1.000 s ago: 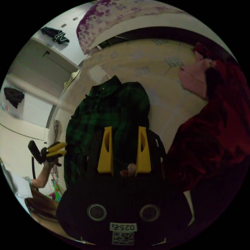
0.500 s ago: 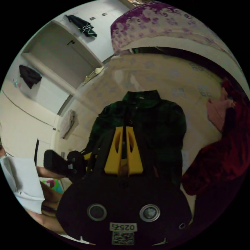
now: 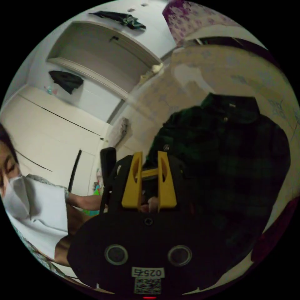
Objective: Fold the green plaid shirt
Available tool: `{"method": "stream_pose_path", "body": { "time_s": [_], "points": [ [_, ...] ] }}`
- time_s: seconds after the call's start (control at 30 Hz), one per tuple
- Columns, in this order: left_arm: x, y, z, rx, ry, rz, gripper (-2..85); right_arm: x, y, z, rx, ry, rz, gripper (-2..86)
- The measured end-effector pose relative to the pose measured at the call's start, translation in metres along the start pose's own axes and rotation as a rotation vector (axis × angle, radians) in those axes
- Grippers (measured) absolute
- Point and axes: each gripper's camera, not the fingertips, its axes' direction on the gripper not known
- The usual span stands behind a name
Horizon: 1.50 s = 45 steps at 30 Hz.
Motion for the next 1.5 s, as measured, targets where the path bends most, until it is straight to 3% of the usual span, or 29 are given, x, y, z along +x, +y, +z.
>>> {"method": "stream_pose_path", "body": {
  "time_s": [0.07,0.17,0.37,0.5,0.67,0.87,1.1,1.33,1.5],
  "points": [
    [-0.008,-0.007,-0.061,0.080,-0.064,0.039,-1.4,-0.016,0.007,-0.021,0.102,0.085,-0.061,11.7],
    [-0.013,-0.025,-0.165,0.245,-0.105,0.107,-1.5,-0.017,0.017,-0.010,0.067,0.284,-0.073,12.7],
    [0.000,-0.051,-0.329,0.499,-0.252,0.289,-1.5,-0.012,0.006,0.067,-0.021,0.341,-0.072,13.3],
    [-0.010,-0.057,-0.357,0.487,-0.278,0.275,-1.5,-0.033,-0.033,0.113,-0.126,0.437,-0.246,13.3],
    [-0.021,-0.049,-0.373,0.478,-0.278,0.243,-1.6,-0.087,-0.078,0.199,-0.420,0.442,-0.562,13.6],
    [-0.032,-0.049,-0.397,0.474,-0.261,0.210,-1.6,-0.112,-0.103,0.281,-0.690,0.542,-0.699,10.0],
    [-0.043,-0.050,-0.426,0.489,-0.244,0.178,-1.6,-0.134,-0.108,0.290,-0.597,0.621,-0.767,5.9],
    [-0.046,-0.057,-0.442,0.486,-0.222,0.174,-1.6,-0.143,-0.134,0.322,-0.727,0.527,-0.736,9.3],
    [-0.043,-0.060,-0.452,0.499,-0.235,0.186,-1.6,-0.154,-0.129,0.319,-0.704,0.547,-0.763,-0.2]
  ]
}}
